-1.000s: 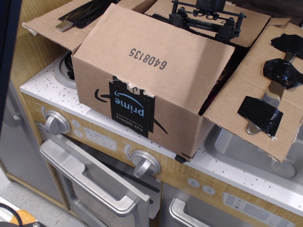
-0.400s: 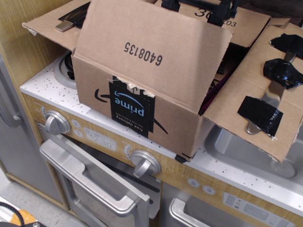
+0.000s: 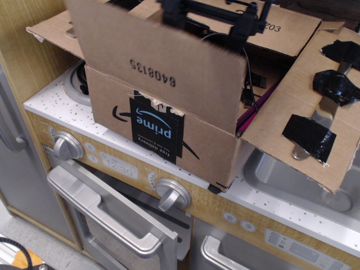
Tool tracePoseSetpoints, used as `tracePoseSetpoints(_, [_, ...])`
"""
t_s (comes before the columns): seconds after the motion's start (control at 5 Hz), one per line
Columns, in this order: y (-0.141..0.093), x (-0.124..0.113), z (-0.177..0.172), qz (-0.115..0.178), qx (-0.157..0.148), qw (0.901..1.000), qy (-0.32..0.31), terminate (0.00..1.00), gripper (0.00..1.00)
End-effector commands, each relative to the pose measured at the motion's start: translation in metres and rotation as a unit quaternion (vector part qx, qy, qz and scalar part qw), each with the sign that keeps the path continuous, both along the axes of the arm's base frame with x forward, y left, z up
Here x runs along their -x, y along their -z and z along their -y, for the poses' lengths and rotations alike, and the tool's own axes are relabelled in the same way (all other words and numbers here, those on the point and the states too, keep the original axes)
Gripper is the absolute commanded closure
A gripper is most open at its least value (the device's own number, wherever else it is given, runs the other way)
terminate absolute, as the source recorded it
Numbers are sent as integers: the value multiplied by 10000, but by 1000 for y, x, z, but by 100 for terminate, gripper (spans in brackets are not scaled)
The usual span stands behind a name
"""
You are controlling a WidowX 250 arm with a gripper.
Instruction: Open large4fbox flaps
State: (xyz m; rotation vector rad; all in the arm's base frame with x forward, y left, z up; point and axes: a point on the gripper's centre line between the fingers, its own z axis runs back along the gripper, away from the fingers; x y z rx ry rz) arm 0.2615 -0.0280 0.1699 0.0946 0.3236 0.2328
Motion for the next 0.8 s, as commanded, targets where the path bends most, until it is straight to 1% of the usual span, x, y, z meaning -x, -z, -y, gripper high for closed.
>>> tracePoseSetpoints(0.0, [10, 37, -2, 655, 158, 9975, -223, 0, 0])
tracePoseSetpoints(0.2, [32, 51, -11, 1070, 272, 9934, -321, 0, 0])
tracePoseSetpoints(0.4, [51, 57, -16, 1505, 434, 9874, -240, 0, 0])
tracePoseSetpoints(0.6, [63, 59, -17, 1883, 565, 9804, -136, 100, 0])
